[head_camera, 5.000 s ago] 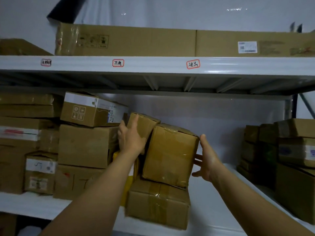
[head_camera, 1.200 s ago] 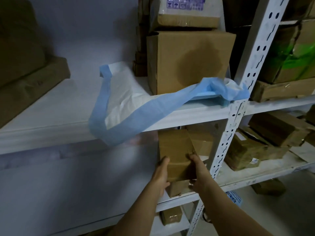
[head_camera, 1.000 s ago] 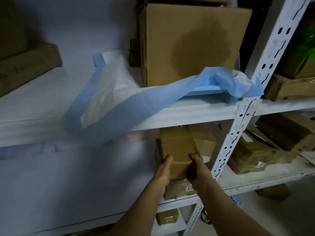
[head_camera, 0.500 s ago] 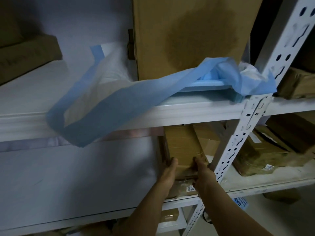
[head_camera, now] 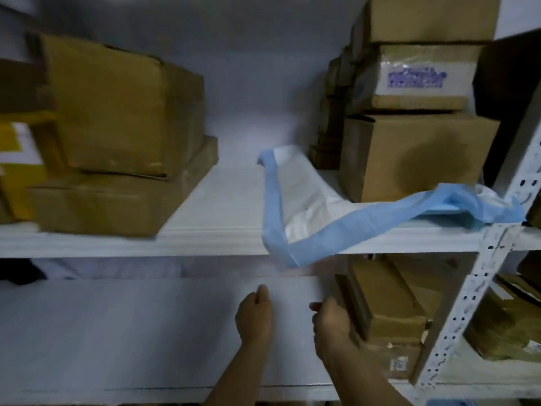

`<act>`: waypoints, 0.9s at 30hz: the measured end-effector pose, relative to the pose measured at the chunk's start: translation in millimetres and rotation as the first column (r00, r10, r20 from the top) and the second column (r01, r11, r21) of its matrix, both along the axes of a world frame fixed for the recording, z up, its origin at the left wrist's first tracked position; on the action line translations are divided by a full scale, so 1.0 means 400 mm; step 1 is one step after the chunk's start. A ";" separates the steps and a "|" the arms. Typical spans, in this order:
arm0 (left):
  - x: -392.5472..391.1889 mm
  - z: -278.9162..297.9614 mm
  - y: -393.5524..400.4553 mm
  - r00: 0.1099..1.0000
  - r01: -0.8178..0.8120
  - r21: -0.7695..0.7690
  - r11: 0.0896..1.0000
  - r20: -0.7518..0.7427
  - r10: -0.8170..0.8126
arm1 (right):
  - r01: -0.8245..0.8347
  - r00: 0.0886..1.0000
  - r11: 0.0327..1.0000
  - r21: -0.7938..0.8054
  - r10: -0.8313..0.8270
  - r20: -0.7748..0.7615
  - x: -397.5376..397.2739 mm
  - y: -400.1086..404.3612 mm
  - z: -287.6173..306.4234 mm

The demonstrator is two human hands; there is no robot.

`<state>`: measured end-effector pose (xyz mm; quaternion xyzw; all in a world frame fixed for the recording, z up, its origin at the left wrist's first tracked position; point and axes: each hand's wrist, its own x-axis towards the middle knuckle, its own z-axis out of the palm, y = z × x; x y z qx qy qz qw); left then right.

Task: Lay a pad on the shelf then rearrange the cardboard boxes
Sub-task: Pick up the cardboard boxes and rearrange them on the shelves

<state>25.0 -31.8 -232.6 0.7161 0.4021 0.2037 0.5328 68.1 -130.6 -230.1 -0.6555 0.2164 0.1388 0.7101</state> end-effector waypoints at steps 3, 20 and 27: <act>-0.133 0.067 0.143 0.967 -0.222 0.096 0.970 0.152 0.206 | -0.006 0.992 0.999 -0.054 0.013 0.129 -0.124 0.135 0.065; -0.242 0.649 0.570 0.903 -0.226 0.420 0.879 0.430 0.027 | -0.405 0.700 0.912 -0.063 0.354 0.620 -0.180 0.454 0.591; -0.177 0.731 0.625 0.853 0.071 0.067 0.995 0.513 -0.095 | -0.576 0.711 0.817 0.025 0.485 0.510 -0.111 0.473 0.721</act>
